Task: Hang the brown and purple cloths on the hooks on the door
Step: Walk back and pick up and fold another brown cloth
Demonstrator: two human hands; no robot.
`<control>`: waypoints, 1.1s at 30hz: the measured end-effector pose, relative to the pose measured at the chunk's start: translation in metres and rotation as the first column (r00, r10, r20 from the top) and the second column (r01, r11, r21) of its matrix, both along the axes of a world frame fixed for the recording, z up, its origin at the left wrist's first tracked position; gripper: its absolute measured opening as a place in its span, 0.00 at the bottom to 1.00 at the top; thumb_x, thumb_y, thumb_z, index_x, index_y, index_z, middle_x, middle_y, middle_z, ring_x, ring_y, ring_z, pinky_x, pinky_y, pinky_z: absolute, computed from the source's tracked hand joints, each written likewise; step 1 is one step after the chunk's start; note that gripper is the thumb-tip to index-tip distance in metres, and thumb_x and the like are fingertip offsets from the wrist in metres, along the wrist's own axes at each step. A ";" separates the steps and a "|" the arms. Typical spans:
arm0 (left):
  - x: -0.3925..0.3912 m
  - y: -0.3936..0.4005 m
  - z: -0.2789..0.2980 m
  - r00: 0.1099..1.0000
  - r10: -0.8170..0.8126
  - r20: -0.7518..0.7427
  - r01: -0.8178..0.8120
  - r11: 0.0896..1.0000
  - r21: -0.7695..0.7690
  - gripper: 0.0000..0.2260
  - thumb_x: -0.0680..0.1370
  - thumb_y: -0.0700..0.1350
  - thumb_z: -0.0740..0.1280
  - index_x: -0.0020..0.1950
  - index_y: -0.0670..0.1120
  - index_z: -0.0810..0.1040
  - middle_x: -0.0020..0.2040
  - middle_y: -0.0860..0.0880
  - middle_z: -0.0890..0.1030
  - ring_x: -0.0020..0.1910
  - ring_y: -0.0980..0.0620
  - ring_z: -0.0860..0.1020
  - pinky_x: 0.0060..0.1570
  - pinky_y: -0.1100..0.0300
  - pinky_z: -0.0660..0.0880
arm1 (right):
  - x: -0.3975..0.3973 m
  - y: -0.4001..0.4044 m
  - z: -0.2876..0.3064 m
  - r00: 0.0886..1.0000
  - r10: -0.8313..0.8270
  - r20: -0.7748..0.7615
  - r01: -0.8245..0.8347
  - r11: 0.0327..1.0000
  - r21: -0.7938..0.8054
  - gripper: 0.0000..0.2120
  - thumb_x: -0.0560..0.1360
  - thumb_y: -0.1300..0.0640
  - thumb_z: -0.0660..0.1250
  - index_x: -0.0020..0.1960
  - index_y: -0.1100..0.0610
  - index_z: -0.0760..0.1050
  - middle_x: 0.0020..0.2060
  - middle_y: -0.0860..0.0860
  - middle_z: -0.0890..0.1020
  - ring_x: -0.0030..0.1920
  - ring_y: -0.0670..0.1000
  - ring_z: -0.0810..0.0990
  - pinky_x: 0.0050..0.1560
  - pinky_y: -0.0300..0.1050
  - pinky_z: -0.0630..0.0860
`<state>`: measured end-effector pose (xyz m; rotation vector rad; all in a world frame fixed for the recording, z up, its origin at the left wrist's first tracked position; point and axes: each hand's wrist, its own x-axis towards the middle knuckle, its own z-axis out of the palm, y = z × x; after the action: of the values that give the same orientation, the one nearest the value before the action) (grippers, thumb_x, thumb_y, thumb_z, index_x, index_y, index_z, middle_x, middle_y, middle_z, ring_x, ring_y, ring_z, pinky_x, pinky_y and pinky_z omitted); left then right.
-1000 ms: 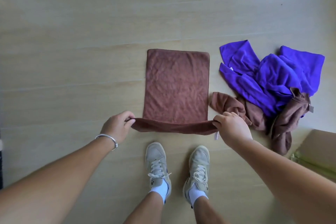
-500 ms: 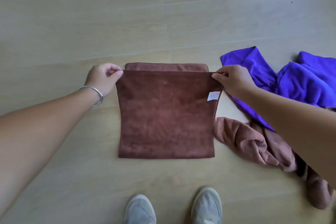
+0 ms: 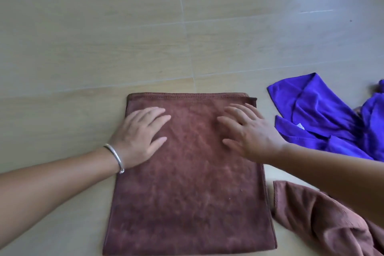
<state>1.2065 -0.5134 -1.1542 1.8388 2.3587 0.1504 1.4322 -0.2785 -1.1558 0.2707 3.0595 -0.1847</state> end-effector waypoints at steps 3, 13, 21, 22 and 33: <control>0.039 -0.032 -0.011 0.999 -0.013 -0.038 0.004 0.974 -0.225 0.35 0.74 0.67 0.54 0.76 0.49 0.62 0.76 0.45 0.61 0.75 0.46 0.60 0.70 0.41 0.60 | 0.016 -0.024 -0.003 0.979 -0.003 0.202 -0.003 1.000 0.025 0.35 0.73 0.31 0.56 0.73 0.51 0.65 0.73 0.56 0.65 0.74 0.58 0.60 0.71 0.63 0.60; -0.024 0.029 -0.028 0.980 0.112 -0.164 -0.163 0.927 -0.339 0.37 0.71 0.74 0.37 0.75 0.58 0.32 0.78 0.48 0.38 0.76 0.50 0.36 0.72 0.39 0.37 | -0.057 0.027 0.002 0.934 -0.179 0.308 0.117 0.971 0.208 0.38 0.73 0.29 0.44 0.78 0.46 0.42 0.78 0.53 0.45 0.77 0.56 0.42 0.74 0.63 0.43; -0.014 0.016 -0.014 0.989 0.066 -0.130 -0.096 0.965 -0.243 0.39 0.71 0.72 0.40 0.77 0.54 0.39 0.79 0.46 0.43 0.77 0.48 0.44 0.73 0.40 0.45 | -0.055 -0.013 0.007 0.994 0.011 0.109 -0.021 0.995 0.094 0.36 0.75 0.32 0.49 0.77 0.49 0.53 0.77 0.56 0.54 0.77 0.55 0.51 0.75 0.60 0.50; -0.002 -0.001 -0.019 0.992 0.026 -0.125 -0.056 0.969 -0.241 0.39 0.72 0.72 0.42 0.77 0.54 0.40 0.79 0.46 0.45 0.78 0.47 0.46 0.73 0.38 0.47 | -0.036 -0.019 -0.001 0.984 0.078 0.162 -0.092 0.993 0.078 0.36 0.75 0.32 0.50 0.77 0.49 0.54 0.77 0.56 0.54 0.77 0.55 0.51 0.75 0.60 0.51; 0.014 -0.046 -0.022 0.974 -0.180 -0.138 0.147 0.965 -0.216 0.32 0.75 0.66 0.50 0.75 0.52 0.62 0.75 0.42 0.62 0.73 0.41 0.64 0.65 0.33 0.64 | 0.017 -0.008 -0.021 0.976 0.199 0.084 -0.200 0.980 0.005 0.28 0.78 0.40 0.55 0.74 0.51 0.64 0.74 0.56 0.62 0.75 0.56 0.59 0.73 0.60 0.57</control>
<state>1.2207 -0.5593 -1.1764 1.9960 2.2055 -0.2552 1.4495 -0.2863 -1.1765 -0.0291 2.9803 -0.1377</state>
